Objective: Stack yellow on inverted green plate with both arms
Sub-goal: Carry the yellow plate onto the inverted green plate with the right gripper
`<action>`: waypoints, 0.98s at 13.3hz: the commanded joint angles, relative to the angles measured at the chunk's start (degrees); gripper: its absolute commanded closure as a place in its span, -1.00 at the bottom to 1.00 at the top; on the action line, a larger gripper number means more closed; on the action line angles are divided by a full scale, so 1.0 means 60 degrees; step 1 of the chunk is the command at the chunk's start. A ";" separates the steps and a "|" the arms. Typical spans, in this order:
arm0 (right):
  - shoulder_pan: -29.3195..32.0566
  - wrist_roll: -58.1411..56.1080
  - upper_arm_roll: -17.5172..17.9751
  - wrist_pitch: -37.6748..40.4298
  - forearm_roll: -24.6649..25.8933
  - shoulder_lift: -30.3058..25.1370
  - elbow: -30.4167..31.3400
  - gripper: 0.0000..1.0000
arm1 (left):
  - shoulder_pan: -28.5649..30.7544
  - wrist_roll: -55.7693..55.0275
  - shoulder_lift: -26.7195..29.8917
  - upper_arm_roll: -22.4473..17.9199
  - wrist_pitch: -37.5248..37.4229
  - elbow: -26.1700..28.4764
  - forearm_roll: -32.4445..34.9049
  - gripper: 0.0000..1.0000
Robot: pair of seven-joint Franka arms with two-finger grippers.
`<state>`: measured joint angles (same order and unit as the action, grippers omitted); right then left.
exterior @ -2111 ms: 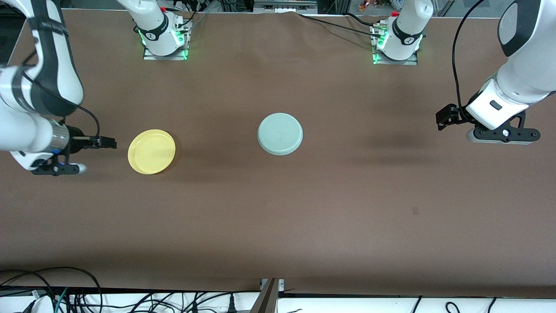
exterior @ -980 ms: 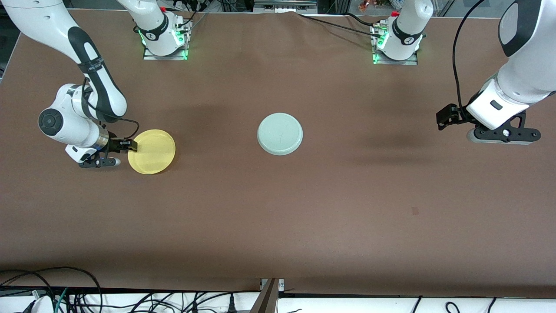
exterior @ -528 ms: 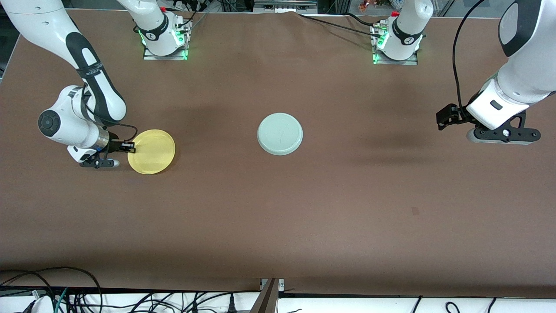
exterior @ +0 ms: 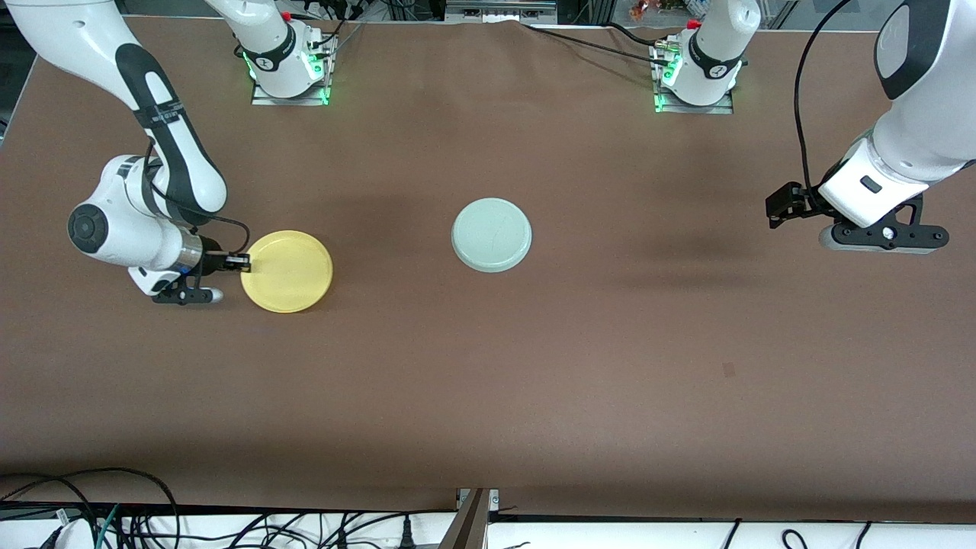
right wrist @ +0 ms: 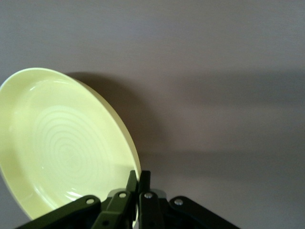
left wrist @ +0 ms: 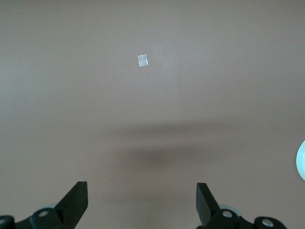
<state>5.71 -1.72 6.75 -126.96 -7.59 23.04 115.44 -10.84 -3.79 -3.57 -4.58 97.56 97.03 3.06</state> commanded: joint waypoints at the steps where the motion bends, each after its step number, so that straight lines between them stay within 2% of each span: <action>1: -0.0247 0.1717 0.1053 0.1252 -0.0083 0.0013 -0.1336 1.00 | 0.0121 0.0266 0.0214 0.0061 0.0001 0.0162 -0.0305 -1.00; 4: -0.1532 0.3578 0.1598 0.1166 -0.0097 0.0027 -0.1545 1.00 | 0.0121 0.0266 0.0214 0.0061 0.0001 0.0147 -0.0305 -1.00; 7: -0.3305 0.5831 0.1614 0.0961 -0.0185 0.0144 -0.1589 1.00 | 0.0121 0.0266 0.0214 0.0061 0.0001 0.0162 -0.0305 -1.00; 8: -0.3557 0.6216 0.1614 0.0786 -0.0258 0.0203 -0.1589 1.00 | 0.0121 0.0266 0.0214 0.0061 0.0001 0.0162 -0.0305 -1.00; 10: -0.4187 0.6278 0.1628 0.0114 -0.0972 0.0348 -0.1575 1.00 | 0.0121 0.0266 0.0214 0.0061 0.0001 0.0147 -0.0305 -1.00; 13: -0.4671 0.6278 0.1643 -0.0782 -0.1049 0.0817 -0.1574 1.00 | 0.0121 0.0266 0.0214 0.0061 0.0001 0.0162 -0.0305 -1.00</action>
<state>-20.64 35.88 17.05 -129.45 -12.66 26.16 106.58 -10.76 -3.79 -3.55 -4.52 97.56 97.06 3.06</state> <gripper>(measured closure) 0.974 0.000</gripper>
